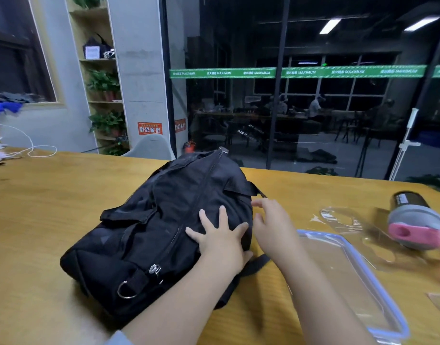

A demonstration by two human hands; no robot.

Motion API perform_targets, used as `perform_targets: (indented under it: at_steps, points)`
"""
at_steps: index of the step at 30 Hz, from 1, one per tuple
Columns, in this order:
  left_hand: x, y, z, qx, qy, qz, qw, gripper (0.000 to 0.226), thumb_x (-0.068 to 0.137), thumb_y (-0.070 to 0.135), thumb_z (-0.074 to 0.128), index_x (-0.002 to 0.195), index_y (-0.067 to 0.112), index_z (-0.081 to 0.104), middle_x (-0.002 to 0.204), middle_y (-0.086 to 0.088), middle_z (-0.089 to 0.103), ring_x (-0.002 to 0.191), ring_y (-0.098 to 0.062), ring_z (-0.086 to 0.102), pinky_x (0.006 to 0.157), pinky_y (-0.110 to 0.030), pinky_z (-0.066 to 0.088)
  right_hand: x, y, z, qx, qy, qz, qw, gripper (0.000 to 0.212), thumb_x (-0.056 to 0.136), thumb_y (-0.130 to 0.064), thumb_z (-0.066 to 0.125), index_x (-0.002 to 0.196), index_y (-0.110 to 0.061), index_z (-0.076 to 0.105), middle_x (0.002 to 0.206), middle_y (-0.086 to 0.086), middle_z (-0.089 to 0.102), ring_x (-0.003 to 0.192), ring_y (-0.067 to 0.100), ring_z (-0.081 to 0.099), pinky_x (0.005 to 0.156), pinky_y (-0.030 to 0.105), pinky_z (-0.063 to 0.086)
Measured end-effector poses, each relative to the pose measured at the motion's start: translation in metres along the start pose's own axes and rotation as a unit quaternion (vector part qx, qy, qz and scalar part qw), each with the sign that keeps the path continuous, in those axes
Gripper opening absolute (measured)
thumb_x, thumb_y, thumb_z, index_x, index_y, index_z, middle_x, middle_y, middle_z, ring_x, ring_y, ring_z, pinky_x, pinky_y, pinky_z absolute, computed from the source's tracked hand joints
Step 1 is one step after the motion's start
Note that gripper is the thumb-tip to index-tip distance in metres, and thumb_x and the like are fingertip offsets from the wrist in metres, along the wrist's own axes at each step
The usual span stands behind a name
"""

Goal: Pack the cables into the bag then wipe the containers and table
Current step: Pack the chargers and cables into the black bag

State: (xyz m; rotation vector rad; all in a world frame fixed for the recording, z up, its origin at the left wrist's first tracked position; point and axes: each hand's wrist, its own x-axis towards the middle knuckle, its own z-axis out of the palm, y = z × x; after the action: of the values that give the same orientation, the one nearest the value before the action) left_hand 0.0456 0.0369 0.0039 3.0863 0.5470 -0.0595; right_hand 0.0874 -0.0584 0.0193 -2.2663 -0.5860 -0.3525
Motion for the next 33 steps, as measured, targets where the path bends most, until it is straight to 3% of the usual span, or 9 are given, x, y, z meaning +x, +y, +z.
perform_targets:
  at_steps: [4, 12, 17, 23, 29, 33]
  points:
    - [0.018, -0.005, -0.005, -0.043, 0.007, -0.051, 0.998, 0.048, 0.088, 0.041, 0.050, 0.131, 0.043, 0.028, 0.155, -0.009, -0.016, 0.132, -0.055, -0.018, 0.096, -0.077, 0.004, -0.003, 0.002, -0.003, -0.002, 0.024, -0.011, 1.000, 0.031, 0.098, -0.012, 0.040, 0.126, -0.017, 0.053, 0.130, -0.001, 0.051, 0.118, 0.015, 0.048, 0.095, 0.027, 0.040]
    - [0.056, -0.052, -0.001, -0.029, 0.040, -0.097, 0.994, 0.056, 0.090, 0.018, 0.048, 0.133, 0.046, 0.026, 0.155, -0.008, -0.013, 0.133, -0.054, -0.015, 0.099, -0.076, 0.006, -0.019, -0.007, 0.014, -0.017, -0.048, -0.050, 0.997, 0.035, 0.100, -0.014, 0.034, 0.132, -0.021, 0.047, 0.135, -0.006, 0.045, 0.121, 0.010, 0.045, 0.091, 0.022, 0.038]
    - [0.064, -0.089, 0.003, 0.019, 0.082, -0.112, 0.990, 0.068, 0.087, 0.005, 0.047, 0.137, 0.044, 0.023, 0.157, -0.006, -0.006, 0.138, -0.047, -0.010, 0.107, -0.066, 0.007, -0.023, -0.005, 0.023, -0.044, -0.083, -0.075, 0.993, 0.037, 0.099, -0.015, 0.035, 0.134, -0.024, 0.044, 0.136, -0.008, 0.043, 0.125, 0.010, 0.041, 0.092, 0.018, 0.031]
    - [0.074, -0.151, 0.006, 0.053, 0.132, -0.121, 0.982, 0.066, 0.088, 0.007, 0.049, 0.139, 0.039, 0.023, 0.152, 0.003, 0.019, 0.142, -0.034, -0.001, 0.113, -0.048, 0.011, -0.023, 0.000, 0.027, -0.067, -0.087, -0.081, 0.991, 0.035, 0.099, -0.015, 0.039, 0.133, -0.022, 0.046, 0.134, -0.006, 0.046, 0.125, 0.011, 0.042, 0.094, 0.016, 0.027]
    - [0.078, -0.214, 0.009, 0.106, 0.145, -0.171, 0.969, 0.055, 0.090, 0.008, 0.042, 0.135, 0.036, 0.028, 0.149, 0.003, 0.025, 0.142, -0.028, 0.004, 0.111, -0.053, 0.010, -0.021, 0.001, 0.030, -0.082, -0.113, -0.088, 0.986, 0.034, 0.099, -0.015, 0.037, 0.132, -0.022, 0.046, 0.135, -0.006, 0.046, 0.127, 0.009, 0.040, 0.095, 0.012, 0.021]
    - [0.077, -0.222, 0.009, 0.142, 0.101, -0.243, 0.954, 0.047, 0.091, 0.017, 0.042, 0.135, 0.031, 0.031, 0.148, -0.003, 0.025, 0.139, -0.029, 0.012, 0.110, -0.056, 0.011, -0.021, 0.002, 0.030, -0.082, -0.105, -0.086, 0.987, 0.034, 0.100, -0.017, 0.037, 0.132, -0.023, 0.046, 0.135, -0.007, 0.046, 0.128, 0.008, 0.039, 0.095, 0.013, 0.022]
